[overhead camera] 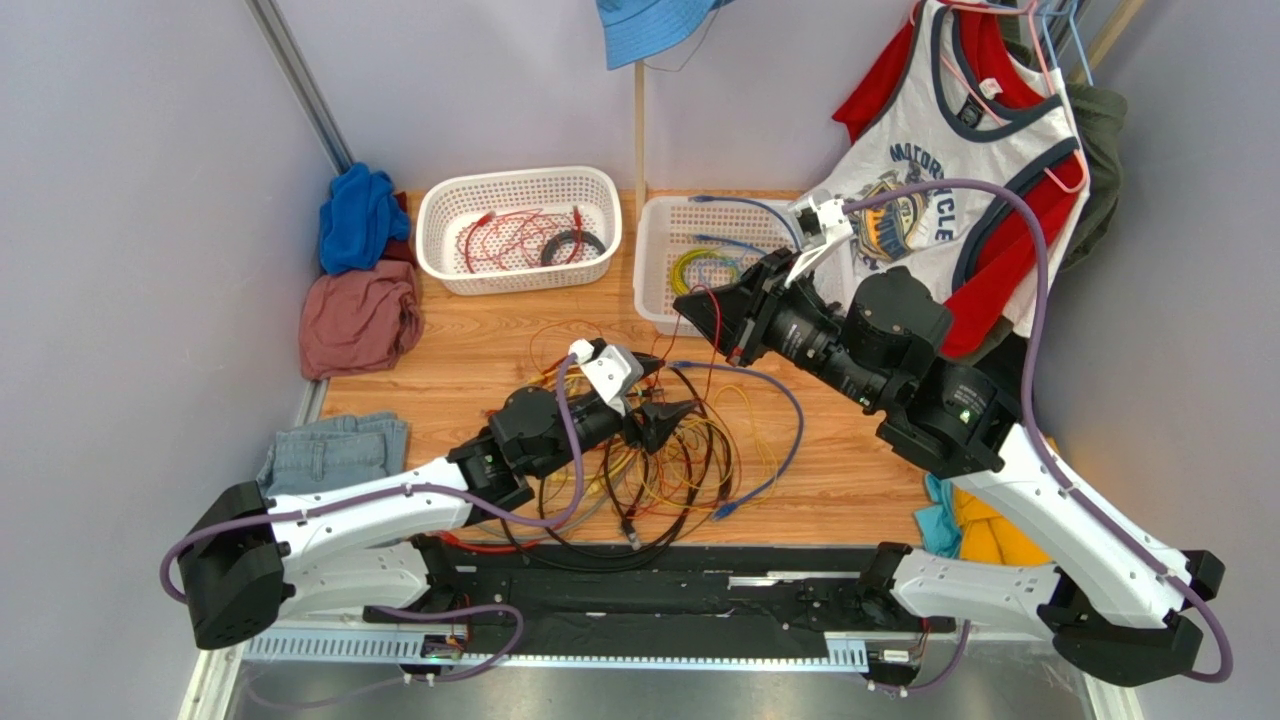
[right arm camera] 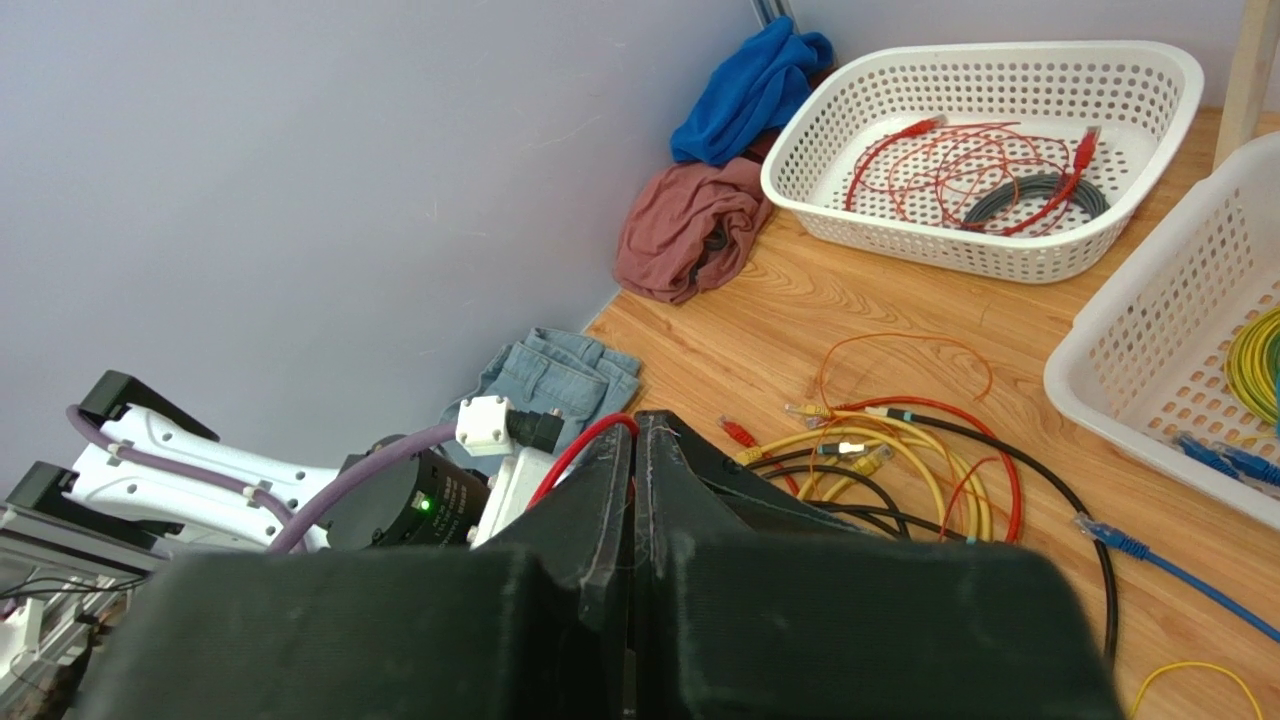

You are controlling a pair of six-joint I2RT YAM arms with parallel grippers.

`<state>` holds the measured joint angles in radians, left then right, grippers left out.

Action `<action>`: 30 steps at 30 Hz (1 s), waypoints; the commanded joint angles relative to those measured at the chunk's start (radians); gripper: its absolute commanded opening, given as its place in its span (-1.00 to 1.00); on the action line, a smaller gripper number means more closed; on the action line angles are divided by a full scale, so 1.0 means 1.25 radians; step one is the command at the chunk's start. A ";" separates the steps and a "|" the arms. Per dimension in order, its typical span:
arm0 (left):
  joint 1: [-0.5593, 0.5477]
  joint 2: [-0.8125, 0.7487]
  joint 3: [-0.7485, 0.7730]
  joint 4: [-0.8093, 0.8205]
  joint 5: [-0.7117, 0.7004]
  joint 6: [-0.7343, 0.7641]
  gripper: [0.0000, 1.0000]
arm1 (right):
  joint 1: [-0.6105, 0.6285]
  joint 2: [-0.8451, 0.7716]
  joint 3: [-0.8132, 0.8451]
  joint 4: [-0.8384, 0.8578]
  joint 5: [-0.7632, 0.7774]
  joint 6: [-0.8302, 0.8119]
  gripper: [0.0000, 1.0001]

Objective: Untangle the cables

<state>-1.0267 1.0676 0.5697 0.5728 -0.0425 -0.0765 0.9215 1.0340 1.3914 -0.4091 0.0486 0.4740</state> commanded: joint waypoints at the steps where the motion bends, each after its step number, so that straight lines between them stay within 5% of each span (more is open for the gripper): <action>1: 0.003 0.005 0.047 0.029 -0.040 0.042 0.48 | 0.000 -0.022 -0.020 0.022 -0.014 0.016 -1.00; 9: 0.002 -0.004 0.036 0.044 0.008 0.040 0.53 | 0.002 -0.036 -0.031 0.024 -0.008 0.016 -1.00; 13: 0.002 0.009 0.051 0.044 0.117 0.031 0.31 | 0.000 -0.033 -0.031 0.024 -0.003 0.014 -1.00; 17: 0.002 0.028 0.056 0.056 0.193 0.002 0.53 | 0.000 -0.030 -0.030 0.023 0.004 0.011 -1.00; 30: -0.003 0.099 0.065 0.184 0.292 -0.096 0.72 | 0.000 0.002 -0.027 0.044 0.016 0.005 -1.00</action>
<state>-1.0264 1.1660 0.5999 0.6708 0.2569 -0.1276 0.9215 1.0245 1.3529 -0.4034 0.0521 0.4831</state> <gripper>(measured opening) 0.846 0.008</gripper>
